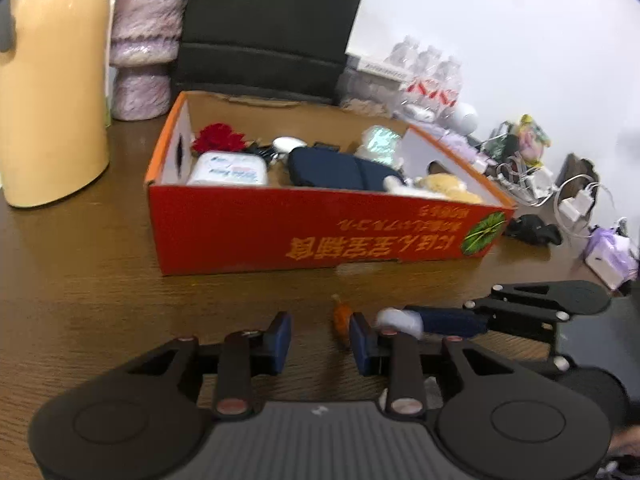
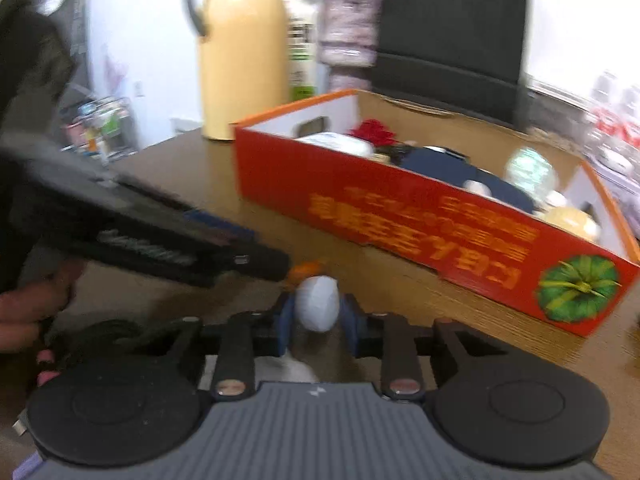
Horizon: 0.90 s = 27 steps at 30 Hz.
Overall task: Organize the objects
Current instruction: 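Carry the orange item and white cap into the box and release both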
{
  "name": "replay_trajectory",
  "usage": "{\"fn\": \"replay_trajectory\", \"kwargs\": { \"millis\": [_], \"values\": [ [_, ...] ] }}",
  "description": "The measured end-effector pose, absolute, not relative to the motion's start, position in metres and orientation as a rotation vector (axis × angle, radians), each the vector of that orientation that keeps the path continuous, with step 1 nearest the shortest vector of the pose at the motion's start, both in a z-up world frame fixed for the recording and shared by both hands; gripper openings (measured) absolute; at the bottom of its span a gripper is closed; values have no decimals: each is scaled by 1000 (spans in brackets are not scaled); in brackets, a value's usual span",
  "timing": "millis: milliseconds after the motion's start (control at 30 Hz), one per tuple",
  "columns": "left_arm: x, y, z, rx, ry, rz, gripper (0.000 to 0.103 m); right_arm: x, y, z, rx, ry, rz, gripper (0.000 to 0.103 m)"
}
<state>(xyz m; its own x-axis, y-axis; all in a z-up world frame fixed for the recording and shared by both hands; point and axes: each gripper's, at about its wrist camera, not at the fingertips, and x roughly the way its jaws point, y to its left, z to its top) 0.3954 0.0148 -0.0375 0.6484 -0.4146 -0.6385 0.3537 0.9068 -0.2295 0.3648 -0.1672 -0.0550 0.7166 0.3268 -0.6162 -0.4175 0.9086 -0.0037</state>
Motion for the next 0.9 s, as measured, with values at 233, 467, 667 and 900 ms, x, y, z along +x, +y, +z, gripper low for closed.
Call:
{"fn": "replay_trajectory", "kwargs": {
  "millis": [233,467,667,900],
  "values": [
    [399,-5,-42,-21,749,-461,29,370,-176,-57,-116,652,372,20],
    [396,-11,-45,21,740,-458,10,382,-171,-57,-127,645,374,20],
    [385,2,-25,15,691,-367,10,374,-177,-51,-111,622,350,10],
    [290,26,38,9,545,-352,10,283,-198,13,-107,459,344,9]
  ]
}}
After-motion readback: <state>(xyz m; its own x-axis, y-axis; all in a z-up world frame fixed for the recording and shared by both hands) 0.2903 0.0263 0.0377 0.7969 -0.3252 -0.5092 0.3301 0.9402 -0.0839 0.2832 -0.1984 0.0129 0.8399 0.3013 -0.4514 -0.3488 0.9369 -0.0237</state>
